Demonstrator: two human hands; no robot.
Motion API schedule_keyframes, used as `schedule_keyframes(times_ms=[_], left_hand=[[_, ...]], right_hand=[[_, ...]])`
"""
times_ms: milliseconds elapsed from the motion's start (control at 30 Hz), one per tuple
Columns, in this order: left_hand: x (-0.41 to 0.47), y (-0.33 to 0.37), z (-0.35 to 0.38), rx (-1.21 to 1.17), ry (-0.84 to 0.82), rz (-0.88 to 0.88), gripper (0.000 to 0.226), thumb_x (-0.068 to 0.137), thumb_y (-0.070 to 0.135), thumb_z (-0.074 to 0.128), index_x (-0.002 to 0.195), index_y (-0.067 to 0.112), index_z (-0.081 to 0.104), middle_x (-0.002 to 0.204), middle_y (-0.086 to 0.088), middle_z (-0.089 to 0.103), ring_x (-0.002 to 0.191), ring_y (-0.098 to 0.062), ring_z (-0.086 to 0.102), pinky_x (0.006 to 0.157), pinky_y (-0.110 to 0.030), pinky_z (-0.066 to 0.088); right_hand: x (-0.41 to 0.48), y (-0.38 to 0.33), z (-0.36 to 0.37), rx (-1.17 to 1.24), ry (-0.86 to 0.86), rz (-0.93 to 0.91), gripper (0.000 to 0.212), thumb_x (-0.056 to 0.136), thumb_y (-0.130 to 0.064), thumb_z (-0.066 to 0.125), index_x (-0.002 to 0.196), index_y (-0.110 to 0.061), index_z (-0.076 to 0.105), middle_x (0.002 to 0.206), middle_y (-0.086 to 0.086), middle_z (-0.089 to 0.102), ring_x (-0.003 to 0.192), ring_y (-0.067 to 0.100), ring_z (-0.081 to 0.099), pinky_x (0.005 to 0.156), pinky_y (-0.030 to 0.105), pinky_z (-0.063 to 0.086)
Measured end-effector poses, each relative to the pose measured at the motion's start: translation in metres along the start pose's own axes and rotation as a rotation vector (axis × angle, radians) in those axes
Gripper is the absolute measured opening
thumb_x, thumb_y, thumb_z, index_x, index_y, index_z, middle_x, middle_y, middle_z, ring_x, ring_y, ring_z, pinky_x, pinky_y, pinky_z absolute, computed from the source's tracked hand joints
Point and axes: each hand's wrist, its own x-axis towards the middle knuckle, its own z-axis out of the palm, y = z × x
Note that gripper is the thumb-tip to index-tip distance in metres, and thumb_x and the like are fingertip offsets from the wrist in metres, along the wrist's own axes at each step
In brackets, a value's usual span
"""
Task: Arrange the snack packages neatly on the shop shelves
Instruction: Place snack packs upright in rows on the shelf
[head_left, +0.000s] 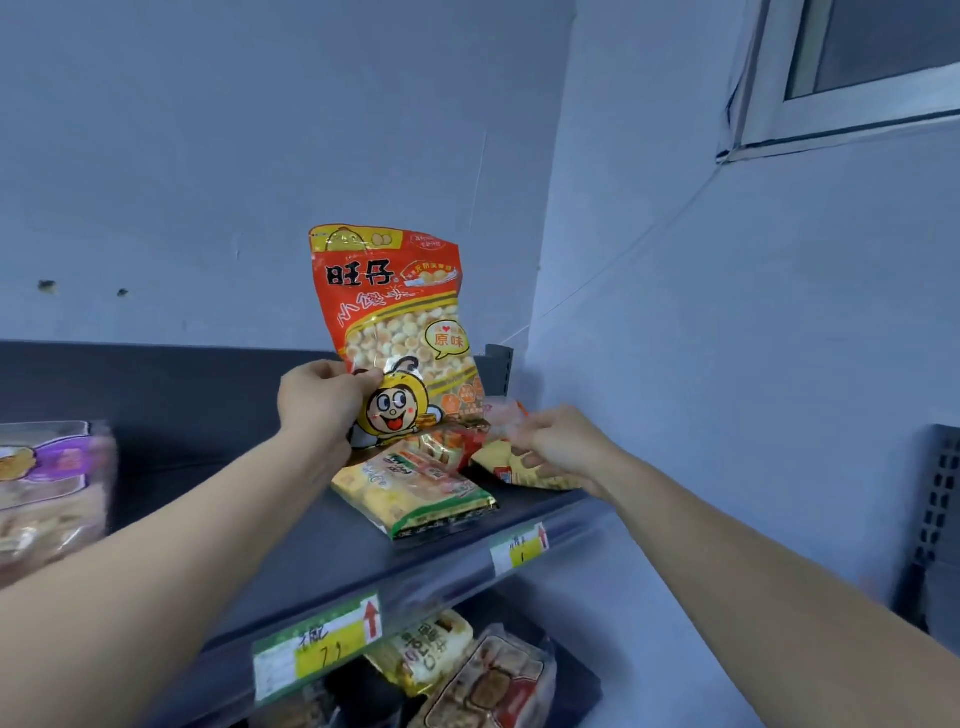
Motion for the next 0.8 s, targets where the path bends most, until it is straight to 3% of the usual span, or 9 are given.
schedule_keyframes(times_ms=[67, 167, 233, 400, 467, 533, 567, 633, 800], left_hand=[[0.006, -0.008, 0.006, 0.005, 0.049, -0.018, 0.018, 0.082, 0.014, 0.074, 0.081, 0.009, 0.057, 0.084, -0.013, 0.069, 0.073, -0.030, 0.069, 0.068, -0.046, 0.059], [0.012, -0.016, 0.008, 0.025, 0.116, -0.036, 0.019, 0.082, 0.015, 0.074, 0.076, 0.011, 0.057, 0.083, -0.011, 0.068, 0.073, -0.031, 0.069, 0.064, -0.045, 0.059], [0.015, -0.019, 0.006, 0.053, 0.145, -0.038, 0.018, 0.083, 0.015, 0.074, 0.078, 0.011, 0.057, 0.084, -0.011, 0.067, 0.072, -0.030, 0.068, 0.064, -0.044, 0.059], [0.025, -0.018, -0.006, 0.105, 0.189, -0.038, 0.018, 0.081, 0.016, 0.076, 0.076, 0.014, 0.058, 0.086, -0.012, 0.070, 0.075, -0.032, 0.070, 0.071, -0.052, 0.059], [0.029, -0.012, -0.012, 0.106, 0.203, -0.021, 0.018, 0.081, 0.016, 0.076, 0.077, 0.014, 0.058, 0.087, -0.011, 0.070, 0.074, -0.031, 0.070, 0.069, -0.050, 0.059], [0.032, -0.006, -0.019, 0.092, 0.225, 0.000, 0.017, 0.082, 0.016, 0.075, 0.077, 0.015, 0.058, 0.087, -0.010, 0.070, 0.074, -0.031, 0.070, 0.068, -0.049, 0.059], [0.034, -0.003, -0.023, 0.080, 0.233, 0.011, 0.016, 0.083, 0.016, 0.073, 0.078, 0.015, 0.059, 0.087, -0.010, 0.069, 0.073, -0.030, 0.070, 0.065, -0.047, 0.059], [0.037, 0.003, -0.029, 0.044, 0.251, 0.023, 0.011, 0.085, 0.015, 0.070, 0.081, 0.014, 0.060, 0.086, -0.009, 0.069, 0.072, -0.029, 0.070, 0.060, -0.043, 0.058], [0.040, 0.001, -0.040, 0.064, 0.260, -0.009, 0.009, 0.085, 0.009, 0.068, 0.092, 0.006, 0.064, 0.090, -0.012, 0.070, 0.076, -0.031, 0.071, 0.066, -0.046, 0.059]], right_hand=[[0.016, 0.010, 0.010, -0.120, -0.143, 0.030, 0.032, 0.093, -0.033, 0.059, 0.115, -0.010, 0.065, 0.090, 0.000, 0.059, 0.079, 0.015, 0.055, 0.065, 0.023, 0.046], [0.033, 0.016, 0.035, -0.256, -0.227, 0.047, 0.055, 0.091, -0.050, 0.056, 0.124, -0.006, 0.058, 0.114, 0.008, 0.062, 0.097, 0.021, 0.059, 0.072, 0.029, 0.053], [0.042, 0.017, 0.050, -0.300, -0.254, 0.070, 0.068, 0.087, -0.056, 0.057, 0.130, -0.004, 0.052, 0.125, 0.009, 0.056, 0.100, 0.023, 0.054, 0.066, 0.029, 0.050], [0.061, 0.015, 0.073, -0.158, -0.234, 0.124, 0.063, 0.086, -0.032, 0.071, 0.133, 0.003, 0.047, 0.138, 0.014, 0.051, 0.123, 0.032, 0.049, 0.091, 0.037, 0.042], [0.069, 0.009, 0.077, -0.097, -0.205, 0.080, 0.051, 0.086, -0.024, 0.070, 0.128, 0.001, 0.054, 0.134, 0.013, 0.055, 0.121, 0.031, 0.051, 0.095, 0.036, 0.040], [0.073, -0.002, 0.077, -0.103, -0.109, -0.043, 0.025, 0.087, -0.019, 0.066, 0.109, -0.007, 0.067, 0.115, 0.008, 0.065, 0.109, 0.027, 0.057, 0.093, 0.035, 0.045], [0.073, -0.009, 0.074, -0.131, -0.035, -0.117, 0.009, 0.087, -0.019, 0.063, 0.092, -0.015, 0.070, 0.099, 0.003, 0.068, 0.098, 0.024, 0.059, 0.084, 0.033, 0.048], [0.067, -0.027, 0.063, -0.207, 0.154, -0.252, 0.016, 0.088, -0.021, 0.058, 0.072, -0.021, 0.061, 0.078, -0.005, 0.060, 0.079, 0.019, 0.055, 0.062, 0.027, 0.041], [0.063, -0.056, 0.032, -0.170, 0.677, -0.439, 0.015, 0.095, -0.019, 0.048, 0.082, -0.017, 0.053, 0.091, 0.000, 0.057, 0.078, 0.022, 0.049, 0.064, 0.029, 0.030]])
